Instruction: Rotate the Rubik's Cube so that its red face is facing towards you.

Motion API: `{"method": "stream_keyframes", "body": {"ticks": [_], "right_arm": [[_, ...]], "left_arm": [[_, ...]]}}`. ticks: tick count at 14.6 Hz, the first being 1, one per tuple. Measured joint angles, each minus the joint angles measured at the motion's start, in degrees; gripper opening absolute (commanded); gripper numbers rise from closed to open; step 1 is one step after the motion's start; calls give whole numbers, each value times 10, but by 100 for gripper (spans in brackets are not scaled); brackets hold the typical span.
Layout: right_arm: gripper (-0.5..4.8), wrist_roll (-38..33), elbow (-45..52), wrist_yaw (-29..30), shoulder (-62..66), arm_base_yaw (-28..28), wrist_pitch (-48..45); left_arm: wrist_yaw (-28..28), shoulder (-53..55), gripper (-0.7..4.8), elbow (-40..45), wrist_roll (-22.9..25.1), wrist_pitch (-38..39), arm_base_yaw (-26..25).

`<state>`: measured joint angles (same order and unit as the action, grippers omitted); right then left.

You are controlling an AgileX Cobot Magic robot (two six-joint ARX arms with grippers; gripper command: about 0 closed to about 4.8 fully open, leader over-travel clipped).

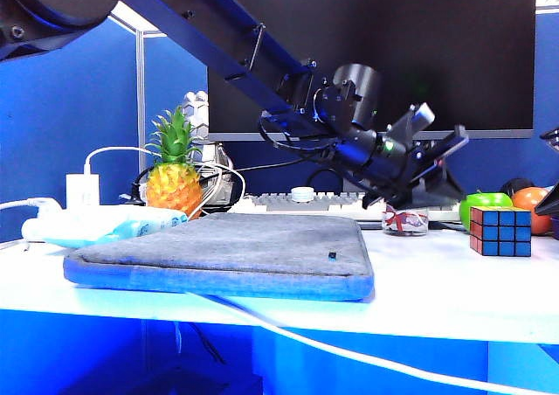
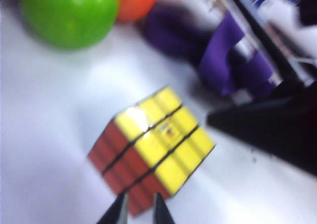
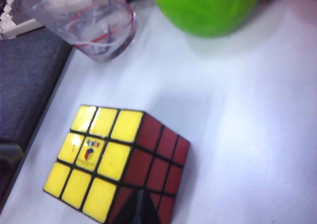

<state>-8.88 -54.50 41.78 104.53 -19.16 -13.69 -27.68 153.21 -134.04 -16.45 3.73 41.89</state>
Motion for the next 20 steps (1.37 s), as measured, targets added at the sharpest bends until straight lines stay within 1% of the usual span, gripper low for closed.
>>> {"method": "stream_keyframes", "body": {"ticks": [3, 6, 8, 10, 11, 13, 14, 15, 16, 18, 20], "right_arm": [[-1, 0, 0, 0, 0, 1, 13], [-1, 2, 0, 3, 2, 8, 16], [-1, 2, 0, 2, 3, 12, 16], [-1, 2, 0, 2, 8, 24, 17], [-1, 2, 0, 1, 9, 33, 18], [-1, -2, 1, 5, 10, 70, 31], [-1, -6, 1, 12, 12, 111, 25], [-1, -13, 3, 2, 12, 117, 30], [-1, -18, 3, -10, 12, 114, 17], [-1, -23, -9, -10, 12, 108, 7], [-1, -36, -27, 18, 12, 90, 11]], "left_arm": [[-4, 10, 79, -4, -9, -24, 9], [-6, 31, 79, -16, -14, -27, 23], [5, 49, 78, -43, -25, -26, 23], [18, 49, 78, -43, -25, -26, 21], [26, 49, 78, -43, -25, -26, 18], [37, 49, 77, -44, -25, -28, 7], [14, 52, 77, -43, -22, -24, 10], [12, 52, 77, -43, -18, -20, 12], [7, 52, 77, -43, -16, -11, 7], [-8, 52, 77, -43, -12, 10, 0], [-6, 46, 75, -43, 6, 24, 2]]}}
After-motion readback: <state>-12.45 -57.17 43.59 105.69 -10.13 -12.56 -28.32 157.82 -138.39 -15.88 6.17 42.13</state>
